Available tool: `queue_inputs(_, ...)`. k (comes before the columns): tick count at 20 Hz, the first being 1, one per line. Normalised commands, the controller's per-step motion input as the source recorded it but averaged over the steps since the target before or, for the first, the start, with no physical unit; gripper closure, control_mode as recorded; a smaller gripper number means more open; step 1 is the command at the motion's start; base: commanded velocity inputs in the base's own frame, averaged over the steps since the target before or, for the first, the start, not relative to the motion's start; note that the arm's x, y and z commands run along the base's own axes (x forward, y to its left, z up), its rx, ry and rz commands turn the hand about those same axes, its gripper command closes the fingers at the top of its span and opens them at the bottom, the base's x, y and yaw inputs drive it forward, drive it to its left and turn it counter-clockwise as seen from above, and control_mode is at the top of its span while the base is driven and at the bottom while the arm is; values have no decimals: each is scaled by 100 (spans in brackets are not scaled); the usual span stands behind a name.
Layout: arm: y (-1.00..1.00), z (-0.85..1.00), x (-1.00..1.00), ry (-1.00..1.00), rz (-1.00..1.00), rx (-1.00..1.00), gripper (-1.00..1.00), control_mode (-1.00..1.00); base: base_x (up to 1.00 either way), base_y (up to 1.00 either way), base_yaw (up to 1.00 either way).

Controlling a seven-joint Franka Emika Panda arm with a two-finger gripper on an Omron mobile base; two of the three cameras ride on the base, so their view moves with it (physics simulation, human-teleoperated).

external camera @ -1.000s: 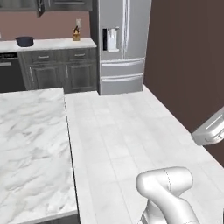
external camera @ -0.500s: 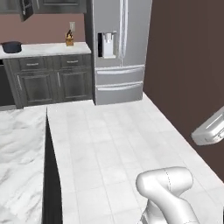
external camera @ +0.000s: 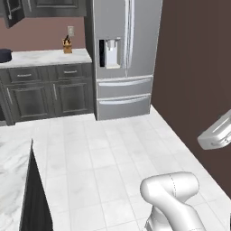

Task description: Pick the kettle from the cabinet and place it on a stove burner. Then pick the pot from the counter and place it on another stove burner. Finally, turn both burners on.

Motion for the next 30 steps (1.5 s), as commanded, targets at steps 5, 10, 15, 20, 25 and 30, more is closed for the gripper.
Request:
queue_inputs(5,0,0,0,0,0,0,-100,100,80,-32,14)
queue_inputs(10,0,0,0,0,0,0,-100,100,57,-39,25)
queue_inputs(15,0,0,0,0,0,0,-100,100,44,-43,33)
queue_inputs(20,0,0,0,0,0,0,-100,100,40,-43,36)
queue_inputs(25,0,0,0,0,0,0,-100,100,49,-44,35)
queue_inputs(30,0,0,0,0,0,0,-100,100,76,-46,36)
